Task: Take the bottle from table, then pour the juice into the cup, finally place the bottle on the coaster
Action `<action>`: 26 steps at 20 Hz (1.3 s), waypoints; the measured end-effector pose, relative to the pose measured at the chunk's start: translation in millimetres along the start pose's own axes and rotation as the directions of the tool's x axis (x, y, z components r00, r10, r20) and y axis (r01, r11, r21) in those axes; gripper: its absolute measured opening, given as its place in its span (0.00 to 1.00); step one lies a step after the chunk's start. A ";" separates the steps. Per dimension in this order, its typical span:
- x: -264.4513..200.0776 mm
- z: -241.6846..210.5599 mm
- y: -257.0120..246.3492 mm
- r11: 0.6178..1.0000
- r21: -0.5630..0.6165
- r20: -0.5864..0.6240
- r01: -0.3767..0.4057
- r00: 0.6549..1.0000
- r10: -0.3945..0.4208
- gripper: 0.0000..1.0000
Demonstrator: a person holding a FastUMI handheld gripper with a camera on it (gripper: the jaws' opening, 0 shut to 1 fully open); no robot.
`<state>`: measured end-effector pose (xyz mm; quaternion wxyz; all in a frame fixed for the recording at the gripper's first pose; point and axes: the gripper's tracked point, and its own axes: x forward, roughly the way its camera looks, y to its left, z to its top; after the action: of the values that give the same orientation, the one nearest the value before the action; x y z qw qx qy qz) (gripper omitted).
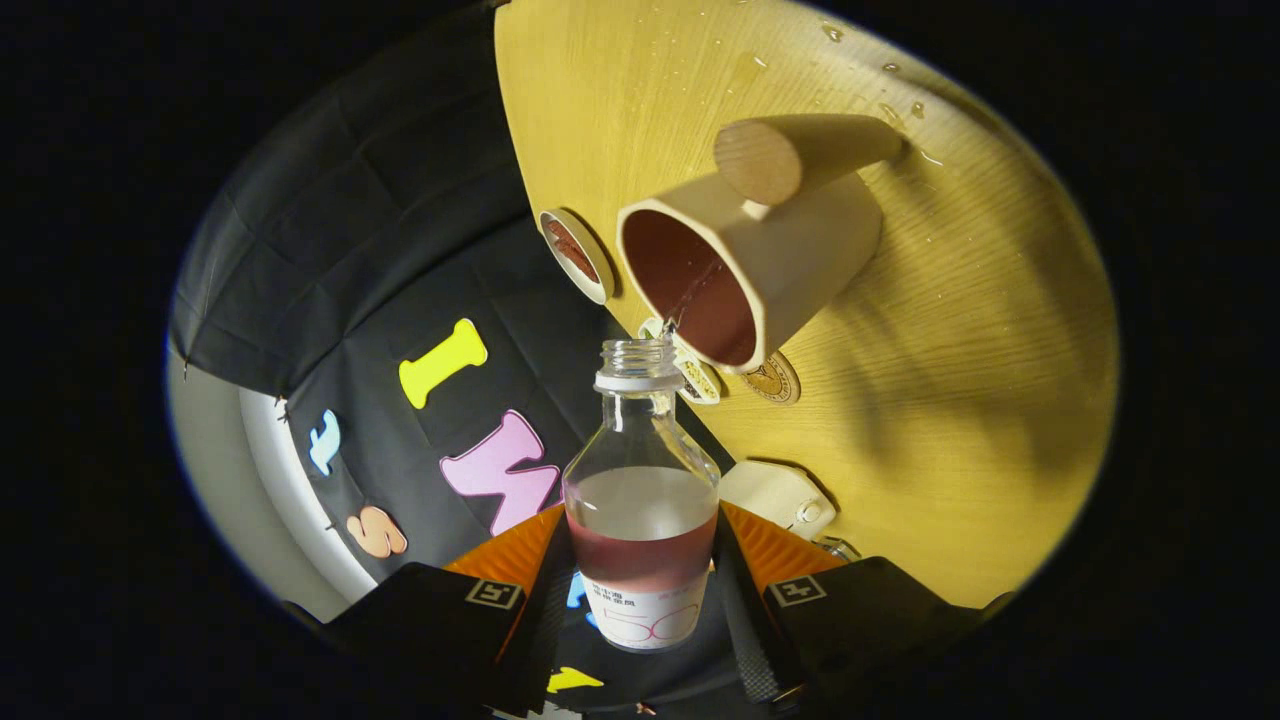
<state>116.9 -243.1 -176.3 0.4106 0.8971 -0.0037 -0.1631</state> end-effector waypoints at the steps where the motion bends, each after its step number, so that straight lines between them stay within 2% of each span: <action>1: -1.3 0.7 2.5 1.000 0.018 0.007 -0.007 1.000 0.007 0.74; 9: -6.5 8.2 12.4 0.993 0.111 0.053 -0.029 0.998 0.024 0.74; 17: 1.8 9.8 12.0 0.983 0.185 0.047 0.008 0.999 -0.017 0.74; 26: 6.1 13.6 8.4 0.981 0.191 0.046 0.035 0.998 -0.044 0.74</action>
<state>119.8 -259.5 -180.2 0.3195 0.9277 -0.0117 -0.1925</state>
